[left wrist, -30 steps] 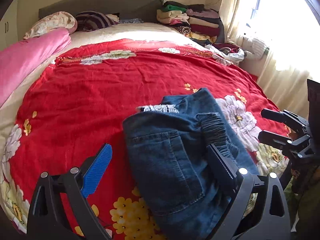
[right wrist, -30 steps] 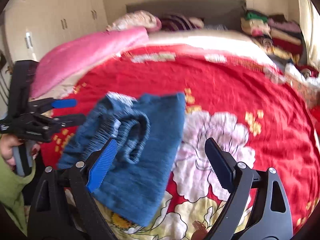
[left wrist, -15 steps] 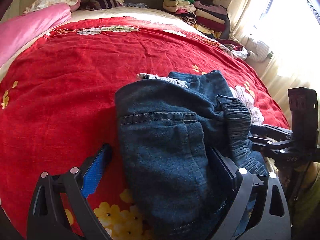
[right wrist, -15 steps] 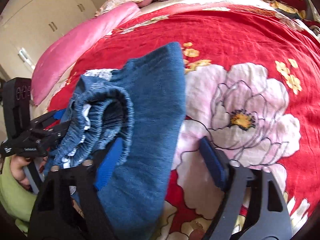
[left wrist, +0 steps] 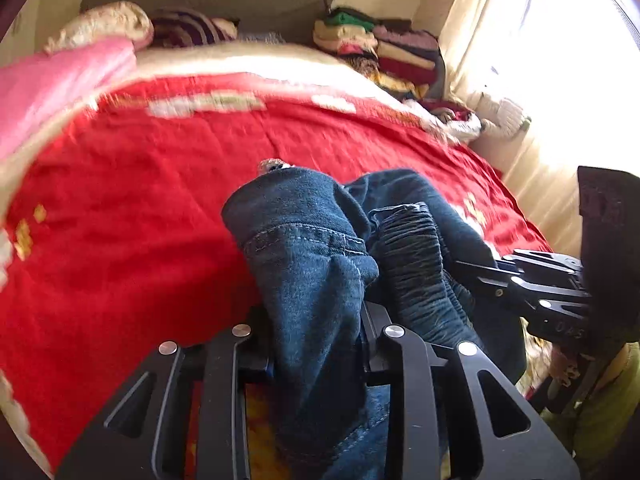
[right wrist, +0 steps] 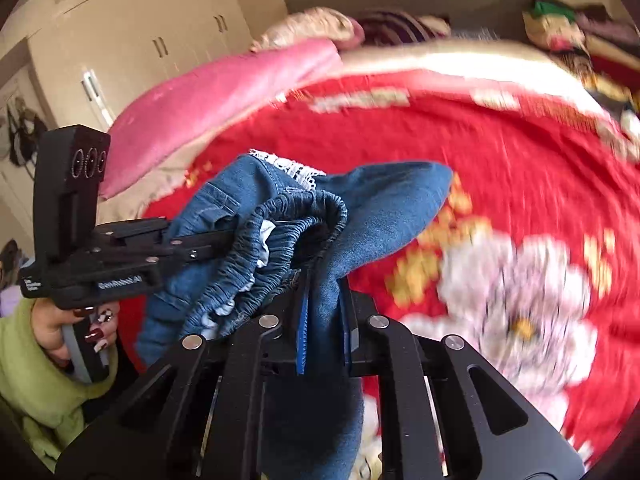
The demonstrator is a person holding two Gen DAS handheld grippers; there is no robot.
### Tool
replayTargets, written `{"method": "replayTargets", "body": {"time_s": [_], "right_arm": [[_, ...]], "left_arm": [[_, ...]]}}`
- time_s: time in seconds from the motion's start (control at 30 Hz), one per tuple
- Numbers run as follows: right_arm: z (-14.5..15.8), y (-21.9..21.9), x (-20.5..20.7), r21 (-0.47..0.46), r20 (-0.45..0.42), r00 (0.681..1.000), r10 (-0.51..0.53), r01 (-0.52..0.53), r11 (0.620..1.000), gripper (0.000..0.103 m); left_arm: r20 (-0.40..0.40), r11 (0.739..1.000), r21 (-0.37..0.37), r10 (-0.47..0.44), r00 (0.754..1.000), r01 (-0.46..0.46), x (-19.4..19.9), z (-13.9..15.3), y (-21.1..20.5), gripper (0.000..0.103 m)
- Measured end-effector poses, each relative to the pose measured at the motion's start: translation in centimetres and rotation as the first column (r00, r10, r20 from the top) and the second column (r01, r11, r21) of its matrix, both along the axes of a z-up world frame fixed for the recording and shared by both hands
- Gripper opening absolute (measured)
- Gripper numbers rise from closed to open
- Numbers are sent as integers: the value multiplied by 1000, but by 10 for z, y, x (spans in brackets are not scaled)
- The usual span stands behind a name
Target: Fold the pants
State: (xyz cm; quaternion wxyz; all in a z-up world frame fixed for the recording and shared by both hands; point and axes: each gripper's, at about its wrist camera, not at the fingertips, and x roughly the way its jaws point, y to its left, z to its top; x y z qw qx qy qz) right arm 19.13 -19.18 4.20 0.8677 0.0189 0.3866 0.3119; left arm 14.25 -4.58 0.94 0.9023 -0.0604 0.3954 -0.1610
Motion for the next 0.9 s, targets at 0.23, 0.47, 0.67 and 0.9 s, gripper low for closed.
{"method": "replayTargets", "body": {"time_s": [0.23, 0.47, 0.67, 0.9], "right_arm": [[3, 22, 37, -17, 42, 999, -9, 10, 1000, 7], [-43, 22, 51, -203, -66, 989, -135, 119, 972, 29], [-49, 13, 51, -222, -79, 980, -181, 160, 962, 38], [-26, 6, 31, -190, -5, 980, -200, 196, 962, 66]], "left_arm": [[46, 998, 48, 47, 998, -50, 29, 8, 20, 30], [-26, 991, 112, 72, 997, -69, 42, -31, 23, 48], [-31, 991, 102, 90, 995, -87, 42, -31, 27, 55], [-1, 989, 106, 101, 995, -100, 28, -15, 29, 68]]}}
